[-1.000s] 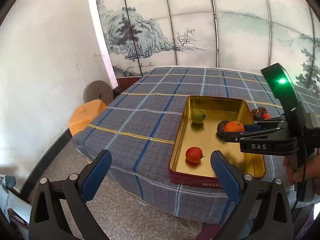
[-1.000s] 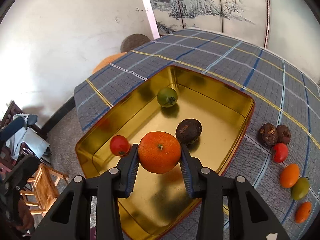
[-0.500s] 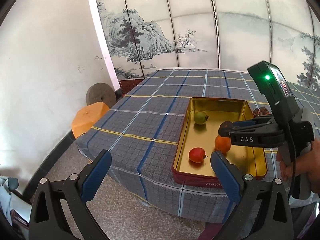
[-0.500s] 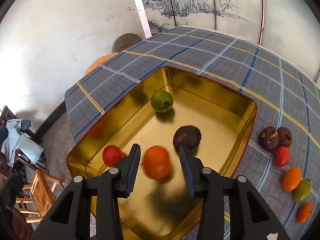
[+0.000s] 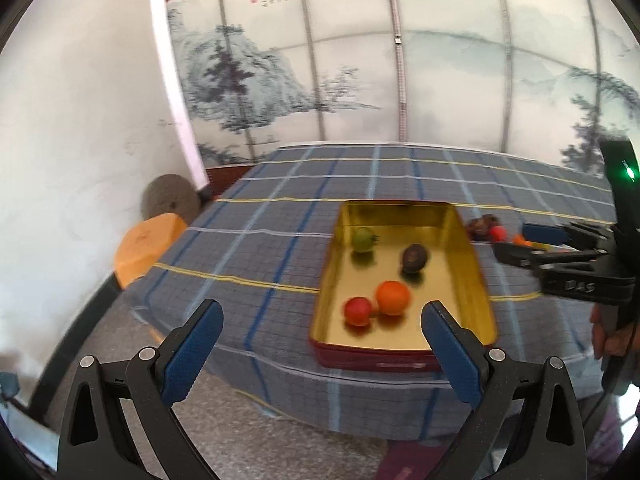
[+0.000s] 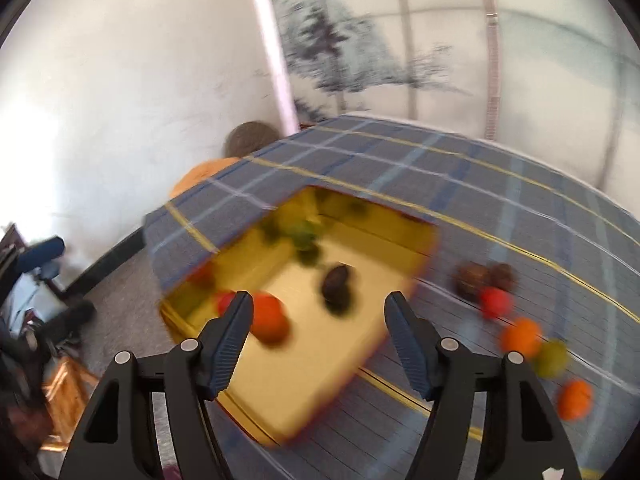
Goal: Organize fruits
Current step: 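Carry the orange in the right gripper over the tin and release it, then move the left gripper to the fruit row and grasp an orange, then grasp another orange with the right gripper while the left gripper carries its orange, then lower the orange in the left gripper into the tin and release it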
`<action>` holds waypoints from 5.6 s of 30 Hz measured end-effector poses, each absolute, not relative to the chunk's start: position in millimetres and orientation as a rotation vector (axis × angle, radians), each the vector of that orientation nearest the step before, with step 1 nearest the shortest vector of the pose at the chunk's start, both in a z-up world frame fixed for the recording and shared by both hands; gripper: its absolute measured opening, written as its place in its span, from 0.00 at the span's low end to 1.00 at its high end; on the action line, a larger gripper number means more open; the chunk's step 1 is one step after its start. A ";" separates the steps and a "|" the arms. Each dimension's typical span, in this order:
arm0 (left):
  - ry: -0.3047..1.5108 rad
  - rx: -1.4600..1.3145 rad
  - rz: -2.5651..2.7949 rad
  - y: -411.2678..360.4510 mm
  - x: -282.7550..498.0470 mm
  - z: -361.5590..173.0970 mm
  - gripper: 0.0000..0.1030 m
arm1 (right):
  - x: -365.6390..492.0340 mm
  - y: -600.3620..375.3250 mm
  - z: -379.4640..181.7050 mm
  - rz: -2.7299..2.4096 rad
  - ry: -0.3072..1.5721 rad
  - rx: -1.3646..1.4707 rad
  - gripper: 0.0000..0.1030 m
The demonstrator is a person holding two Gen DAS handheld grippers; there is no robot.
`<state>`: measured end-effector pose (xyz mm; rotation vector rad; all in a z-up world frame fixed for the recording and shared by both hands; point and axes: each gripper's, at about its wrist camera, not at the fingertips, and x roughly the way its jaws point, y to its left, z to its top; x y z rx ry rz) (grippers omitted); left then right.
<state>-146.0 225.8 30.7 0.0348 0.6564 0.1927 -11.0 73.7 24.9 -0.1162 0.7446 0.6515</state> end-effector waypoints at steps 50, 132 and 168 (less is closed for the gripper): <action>0.994 0.698 -0.781 -28.2 99.9 -50.4 0.30 | 16.1 -249.0 -40.6 0.110 0.793 0.088 0.77; 0.851 0.018 -0.100 156.1 -71.7 14.0 0.33 | 60.5 -148.7 -51.1 0.266 0.894 -0.025 0.31; 0.839 0.094 -0.056 147.5 -33.6 1.3 0.35 | 59.6 -149.7 -50.5 0.269 0.894 -0.023 0.31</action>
